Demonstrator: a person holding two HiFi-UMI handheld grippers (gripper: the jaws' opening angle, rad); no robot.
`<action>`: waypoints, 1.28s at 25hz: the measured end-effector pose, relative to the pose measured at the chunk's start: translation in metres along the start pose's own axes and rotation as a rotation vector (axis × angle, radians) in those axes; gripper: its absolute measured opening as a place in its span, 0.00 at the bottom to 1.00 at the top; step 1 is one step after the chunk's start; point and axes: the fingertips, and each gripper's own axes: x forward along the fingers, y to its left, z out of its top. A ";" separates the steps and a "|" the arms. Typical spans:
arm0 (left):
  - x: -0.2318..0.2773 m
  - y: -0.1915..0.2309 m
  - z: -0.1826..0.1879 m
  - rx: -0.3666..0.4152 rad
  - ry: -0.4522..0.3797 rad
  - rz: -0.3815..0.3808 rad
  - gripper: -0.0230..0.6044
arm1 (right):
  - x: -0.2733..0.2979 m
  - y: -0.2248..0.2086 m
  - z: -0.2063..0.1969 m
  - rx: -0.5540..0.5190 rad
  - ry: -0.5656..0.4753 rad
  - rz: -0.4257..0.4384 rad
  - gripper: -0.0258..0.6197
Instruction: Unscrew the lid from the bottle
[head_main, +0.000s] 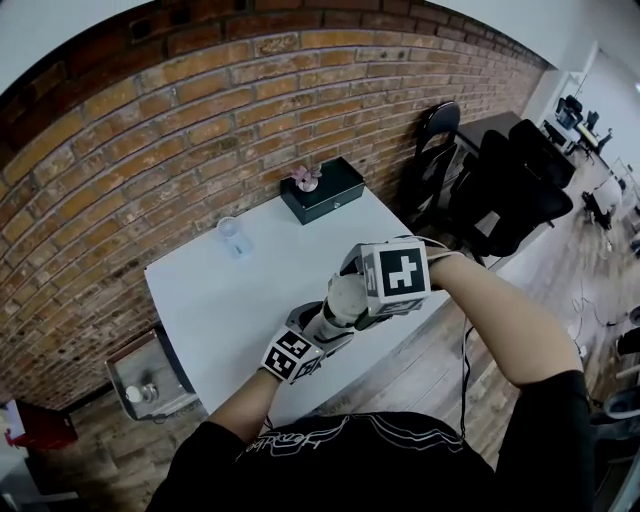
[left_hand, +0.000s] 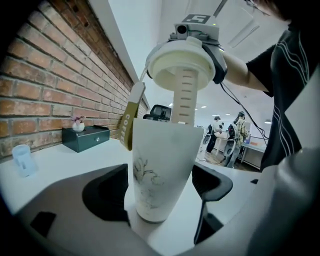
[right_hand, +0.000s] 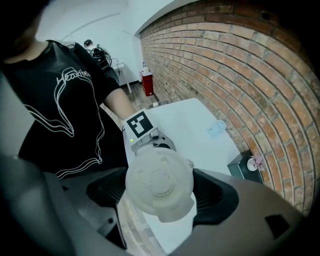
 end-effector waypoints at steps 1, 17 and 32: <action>-0.002 0.000 0.001 0.004 0.006 -0.001 0.68 | -0.006 0.000 0.000 0.007 -0.005 -0.006 0.67; -0.110 -0.010 0.020 -0.111 0.026 0.065 0.67 | -0.124 0.029 0.019 0.160 -0.404 -0.274 0.67; -0.224 -0.098 0.127 -0.259 -0.266 0.001 0.12 | -0.147 0.122 0.014 0.631 -1.114 -0.701 0.67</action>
